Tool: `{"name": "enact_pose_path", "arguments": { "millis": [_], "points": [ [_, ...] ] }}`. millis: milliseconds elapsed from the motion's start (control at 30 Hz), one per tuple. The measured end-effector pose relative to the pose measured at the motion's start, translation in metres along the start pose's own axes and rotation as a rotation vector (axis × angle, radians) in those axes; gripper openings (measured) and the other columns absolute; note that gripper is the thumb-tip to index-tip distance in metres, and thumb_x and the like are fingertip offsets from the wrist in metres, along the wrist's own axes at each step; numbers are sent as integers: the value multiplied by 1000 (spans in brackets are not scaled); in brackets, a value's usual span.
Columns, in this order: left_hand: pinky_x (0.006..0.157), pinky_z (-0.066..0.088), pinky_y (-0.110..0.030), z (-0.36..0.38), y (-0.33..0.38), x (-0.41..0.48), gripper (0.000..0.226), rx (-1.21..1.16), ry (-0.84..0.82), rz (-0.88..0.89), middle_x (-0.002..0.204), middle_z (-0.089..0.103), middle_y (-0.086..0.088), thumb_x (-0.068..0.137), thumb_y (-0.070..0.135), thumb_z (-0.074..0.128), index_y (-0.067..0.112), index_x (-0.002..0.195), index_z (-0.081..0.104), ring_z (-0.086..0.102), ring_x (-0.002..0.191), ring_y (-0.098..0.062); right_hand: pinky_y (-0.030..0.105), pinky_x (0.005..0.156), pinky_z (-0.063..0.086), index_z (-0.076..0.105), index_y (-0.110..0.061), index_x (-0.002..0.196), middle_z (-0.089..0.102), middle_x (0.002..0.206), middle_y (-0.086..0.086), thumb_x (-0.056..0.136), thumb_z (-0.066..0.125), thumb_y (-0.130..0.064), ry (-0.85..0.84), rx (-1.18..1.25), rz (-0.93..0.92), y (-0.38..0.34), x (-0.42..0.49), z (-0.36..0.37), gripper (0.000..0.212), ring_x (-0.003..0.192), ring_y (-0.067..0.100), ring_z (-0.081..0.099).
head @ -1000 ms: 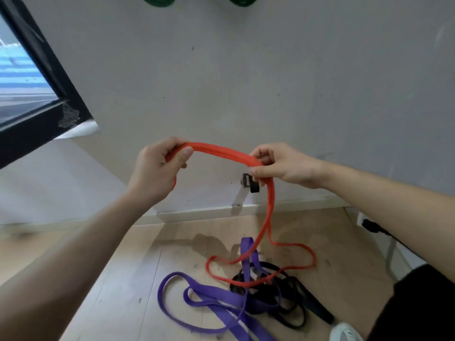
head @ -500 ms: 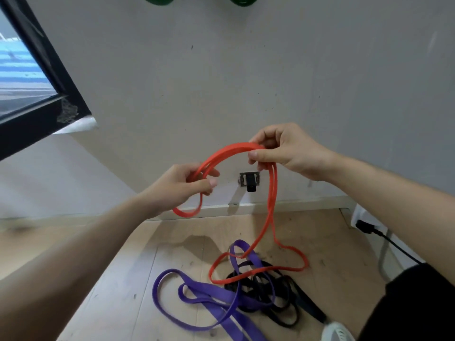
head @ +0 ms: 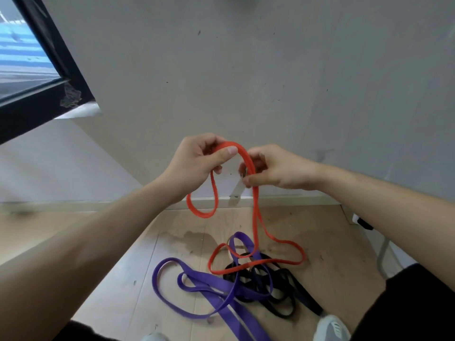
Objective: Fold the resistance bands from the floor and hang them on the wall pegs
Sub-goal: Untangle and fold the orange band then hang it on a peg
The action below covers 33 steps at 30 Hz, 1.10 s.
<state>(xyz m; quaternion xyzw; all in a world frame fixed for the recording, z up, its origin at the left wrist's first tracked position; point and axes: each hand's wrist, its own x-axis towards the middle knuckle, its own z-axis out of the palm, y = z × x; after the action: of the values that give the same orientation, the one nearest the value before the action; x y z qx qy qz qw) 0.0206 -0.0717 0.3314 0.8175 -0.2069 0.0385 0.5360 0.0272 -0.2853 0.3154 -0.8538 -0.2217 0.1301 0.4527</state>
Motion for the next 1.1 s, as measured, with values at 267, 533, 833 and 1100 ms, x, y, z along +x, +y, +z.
{"name": "enact_pose_path", "arguments": {
  "millis": [267,533,833,1100],
  "points": [
    [72,54,-29,-30,-14,6,7,-98,248,8,73,60,3,97,20,66,16,93,71,61,65,-12,43,94,58,64,-5,102,76,94,16,92,69,-7,-6,107,91,24,6,-6,12,91,27,75],
    [80,56,-26,-46,-45,4,9,-76,121,-163,76,67,-1,97,16,65,10,98,71,66,69,-10,36,78,56,69,-6,101,68,81,6,93,66,-7,286,313,-40,-2,-1,-33,9,74,20,63],
    [78,55,-25,-18,-25,-1,25,-56,-181,-199,81,73,3,80,29,77,14,99,74,71,80,-16,37,84,61,68,-9,103,74,85,9,97,59,-5,361,373,-186,-23,-5,-23,11,82,24,73],
    [75,57,-25,2,-3,-1,20,-72,-99,-105,78,70,0,88,30,73,14,99,74,68,73,-14,46,86,61,62,-6,111,76,89,14,97,63,-13,130,102,-81,-19,-8,-13,16,86,27,75]
  ]
}}
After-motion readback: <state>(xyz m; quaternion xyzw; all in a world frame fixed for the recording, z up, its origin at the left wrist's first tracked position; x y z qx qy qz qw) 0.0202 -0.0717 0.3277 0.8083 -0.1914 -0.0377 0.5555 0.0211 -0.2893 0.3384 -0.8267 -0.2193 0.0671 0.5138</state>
